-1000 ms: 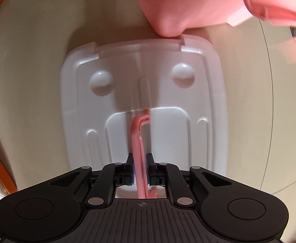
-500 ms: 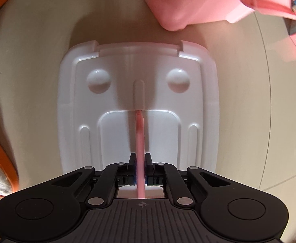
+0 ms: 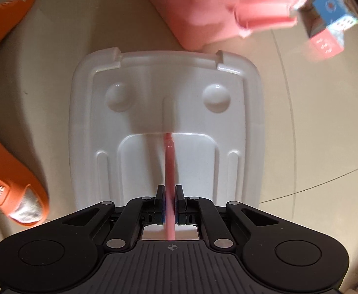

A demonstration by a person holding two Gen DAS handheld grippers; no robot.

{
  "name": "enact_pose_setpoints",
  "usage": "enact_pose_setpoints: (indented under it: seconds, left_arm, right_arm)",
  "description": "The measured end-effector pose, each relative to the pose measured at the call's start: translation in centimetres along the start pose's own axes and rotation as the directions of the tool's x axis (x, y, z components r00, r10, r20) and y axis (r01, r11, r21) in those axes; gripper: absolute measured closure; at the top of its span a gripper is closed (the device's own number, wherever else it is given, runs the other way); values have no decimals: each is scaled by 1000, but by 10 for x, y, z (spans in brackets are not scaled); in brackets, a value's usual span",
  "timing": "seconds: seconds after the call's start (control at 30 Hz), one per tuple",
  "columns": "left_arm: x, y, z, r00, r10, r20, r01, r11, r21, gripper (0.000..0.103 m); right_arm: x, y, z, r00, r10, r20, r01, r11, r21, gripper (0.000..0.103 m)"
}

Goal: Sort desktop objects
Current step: 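Lift the white lid by its handle with the right gripper over the bin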

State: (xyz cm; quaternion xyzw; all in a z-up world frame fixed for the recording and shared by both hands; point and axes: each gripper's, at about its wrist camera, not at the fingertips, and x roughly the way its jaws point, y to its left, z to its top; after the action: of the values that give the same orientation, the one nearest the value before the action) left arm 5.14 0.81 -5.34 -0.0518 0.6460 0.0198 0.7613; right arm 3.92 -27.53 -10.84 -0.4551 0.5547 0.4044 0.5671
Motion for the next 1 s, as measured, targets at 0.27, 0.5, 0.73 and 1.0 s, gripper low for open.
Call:
enact_pose_setpoints:
  seconds: [0.27, 0.5, 0.73, 1.0]
  left_arm:
    - [-18, 14, 14, 998, 19, 57, -15, 997, -69, 8]
    - [-22, 35, 12, 999, 2, 44, 3, 993, -118, 8]
    - [-24, 54, 9, 999, -22, 35, 27, 989, -148, 8]
    - [-17, 85, 18, 999, -34, 25, 38, 983, -178, 8]
  right_arm:
    - [-46, 16, -9, 998, -61, 20, 62, 996, -67, 98]
    - [-94, 13, 43, 994, -107, 35, 111, 986, -122, 98]
    - [-107, -1, 110, 988, -137, 67, 149, 961, -232, 98]
    - [-96, -19, 201, 985, -144, 100, 171, 919, -355, 98]
